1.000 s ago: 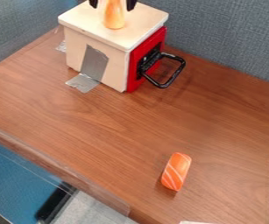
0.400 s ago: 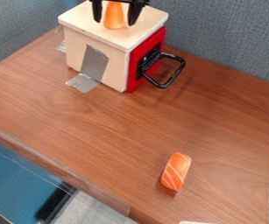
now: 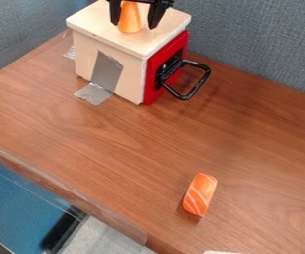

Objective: Move an orange object beside the object

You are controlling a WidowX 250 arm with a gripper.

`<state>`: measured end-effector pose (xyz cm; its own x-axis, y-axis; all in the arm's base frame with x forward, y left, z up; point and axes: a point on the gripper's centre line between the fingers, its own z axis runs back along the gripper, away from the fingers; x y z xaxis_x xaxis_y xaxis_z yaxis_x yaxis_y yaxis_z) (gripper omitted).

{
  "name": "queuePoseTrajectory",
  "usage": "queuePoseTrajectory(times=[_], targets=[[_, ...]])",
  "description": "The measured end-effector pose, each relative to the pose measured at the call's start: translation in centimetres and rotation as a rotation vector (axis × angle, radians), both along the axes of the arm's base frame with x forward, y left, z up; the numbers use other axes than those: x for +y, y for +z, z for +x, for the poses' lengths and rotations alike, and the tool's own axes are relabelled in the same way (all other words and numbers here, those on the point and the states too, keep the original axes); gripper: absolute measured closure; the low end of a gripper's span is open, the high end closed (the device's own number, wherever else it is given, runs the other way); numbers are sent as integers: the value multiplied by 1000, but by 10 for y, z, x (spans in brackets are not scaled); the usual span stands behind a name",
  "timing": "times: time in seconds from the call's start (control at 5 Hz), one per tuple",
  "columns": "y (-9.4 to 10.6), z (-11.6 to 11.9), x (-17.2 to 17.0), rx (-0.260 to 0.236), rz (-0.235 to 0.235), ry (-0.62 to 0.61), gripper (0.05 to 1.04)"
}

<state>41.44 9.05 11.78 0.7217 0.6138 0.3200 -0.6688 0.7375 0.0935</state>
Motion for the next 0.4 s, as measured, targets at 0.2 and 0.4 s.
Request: queuePoseTrajectory(times=[0.2, 0.4], targets=[[-1, 1, -3, -1, -1, 10, 83], [-1, 1, -5, -4, 0, 24, 83]])
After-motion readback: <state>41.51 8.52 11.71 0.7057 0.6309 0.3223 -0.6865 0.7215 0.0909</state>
